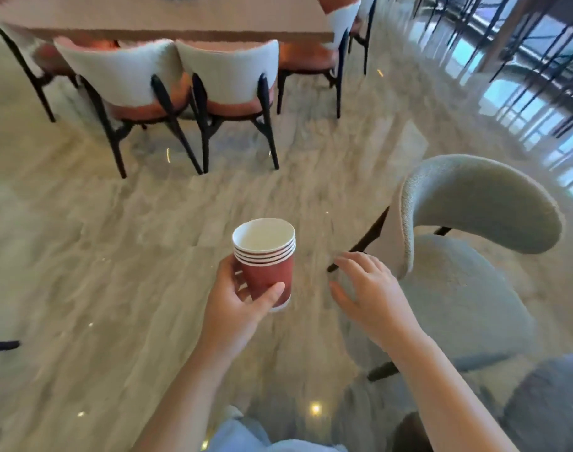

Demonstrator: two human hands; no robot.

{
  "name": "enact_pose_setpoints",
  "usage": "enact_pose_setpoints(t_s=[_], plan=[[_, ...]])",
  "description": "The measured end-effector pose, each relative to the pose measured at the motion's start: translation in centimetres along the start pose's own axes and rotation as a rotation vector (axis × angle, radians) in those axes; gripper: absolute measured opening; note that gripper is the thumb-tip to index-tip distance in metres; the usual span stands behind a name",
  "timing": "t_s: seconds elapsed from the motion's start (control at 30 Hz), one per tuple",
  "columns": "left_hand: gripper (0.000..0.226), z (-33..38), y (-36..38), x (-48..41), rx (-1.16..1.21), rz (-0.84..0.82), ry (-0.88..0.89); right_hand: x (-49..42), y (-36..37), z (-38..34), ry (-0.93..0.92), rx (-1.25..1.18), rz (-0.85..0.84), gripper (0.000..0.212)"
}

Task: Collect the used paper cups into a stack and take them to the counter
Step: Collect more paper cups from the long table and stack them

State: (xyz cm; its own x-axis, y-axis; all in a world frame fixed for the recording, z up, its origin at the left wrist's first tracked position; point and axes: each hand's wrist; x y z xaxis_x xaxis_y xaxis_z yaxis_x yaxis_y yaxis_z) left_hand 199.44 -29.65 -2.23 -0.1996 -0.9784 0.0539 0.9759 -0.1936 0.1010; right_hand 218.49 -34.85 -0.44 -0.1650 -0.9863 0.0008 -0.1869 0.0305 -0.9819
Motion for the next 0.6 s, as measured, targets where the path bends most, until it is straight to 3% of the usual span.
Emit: enact_pose_setpoints(t_s=[0.2, 0.33, 0.6], plan=[[0.050, 1.4, -11.5, -5.2, 0.007, 0.132, -0.008, -8.3, 2.4, -11.0, -0.105, -0.033, -0.036, 0.042], [0.064, 1.4, -18.2, -8.4, 0.010, 0.236, 0.002, -13.7, 4.2, -17.4, -0.188, -0.041, -0.066, 0.041], [0.057, 0.7, -26.9, -17.0, 0.018, 0.440, -0.013, -26.3, 6.8, -26.5, -0.361, -0.021, -0.112, 0.041]])
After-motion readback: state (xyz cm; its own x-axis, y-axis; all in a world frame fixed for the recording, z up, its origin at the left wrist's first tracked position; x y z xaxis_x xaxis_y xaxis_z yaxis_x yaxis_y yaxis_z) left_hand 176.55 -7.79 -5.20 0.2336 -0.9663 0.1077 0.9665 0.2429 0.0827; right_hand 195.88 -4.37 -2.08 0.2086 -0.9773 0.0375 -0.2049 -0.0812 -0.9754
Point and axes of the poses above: each hand's wrist, its own x-axis away from the middle knuckle, its own y-axis out of the palm, z = x × y, and after that the axes turned 9 degrees about x, right-handed
